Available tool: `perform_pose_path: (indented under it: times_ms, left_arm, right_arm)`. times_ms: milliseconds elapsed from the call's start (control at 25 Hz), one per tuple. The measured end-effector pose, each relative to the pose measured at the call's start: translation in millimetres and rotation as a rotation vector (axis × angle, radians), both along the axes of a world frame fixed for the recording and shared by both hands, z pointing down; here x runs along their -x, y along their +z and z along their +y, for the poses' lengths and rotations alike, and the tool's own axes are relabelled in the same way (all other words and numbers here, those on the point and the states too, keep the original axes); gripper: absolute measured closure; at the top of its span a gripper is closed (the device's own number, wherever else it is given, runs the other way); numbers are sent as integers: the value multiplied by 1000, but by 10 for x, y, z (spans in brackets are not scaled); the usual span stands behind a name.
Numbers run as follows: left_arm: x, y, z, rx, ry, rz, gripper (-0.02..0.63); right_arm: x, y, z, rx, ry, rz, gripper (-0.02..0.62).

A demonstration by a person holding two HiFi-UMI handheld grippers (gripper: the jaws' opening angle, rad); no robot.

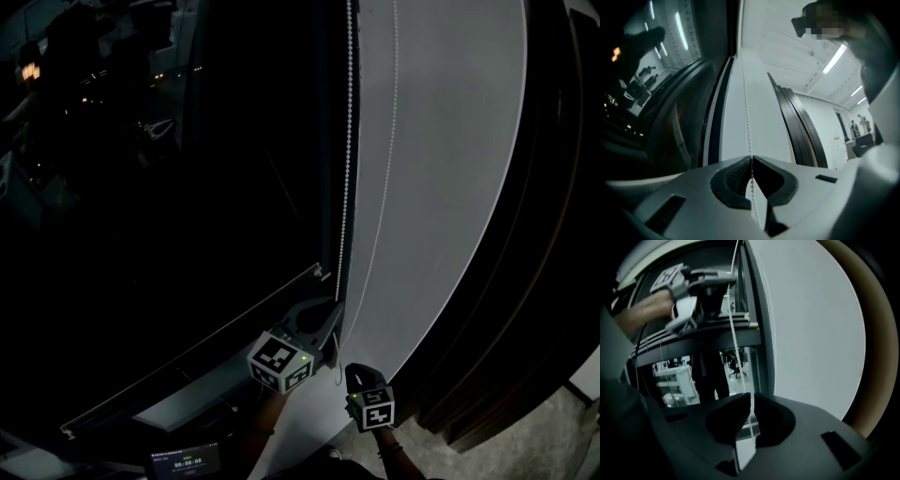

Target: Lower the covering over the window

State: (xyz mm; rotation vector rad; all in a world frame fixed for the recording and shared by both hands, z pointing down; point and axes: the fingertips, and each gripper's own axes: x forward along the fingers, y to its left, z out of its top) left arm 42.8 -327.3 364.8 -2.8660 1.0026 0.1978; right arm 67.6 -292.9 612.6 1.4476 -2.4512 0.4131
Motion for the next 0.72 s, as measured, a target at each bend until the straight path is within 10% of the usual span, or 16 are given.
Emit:
perform_pose_path:
  times_ms: [480, 720]
  left_arm:
    - [36, 2305, 291, 449, -8, -249, 597]
    - [4, 2491, 466, 501, 8, -257, 595]
  right_arm:
    - [-123, -1950, 28, -317, -75, -223, 524]
    - [128, -3433, -4, -529, -238, -307, 508]
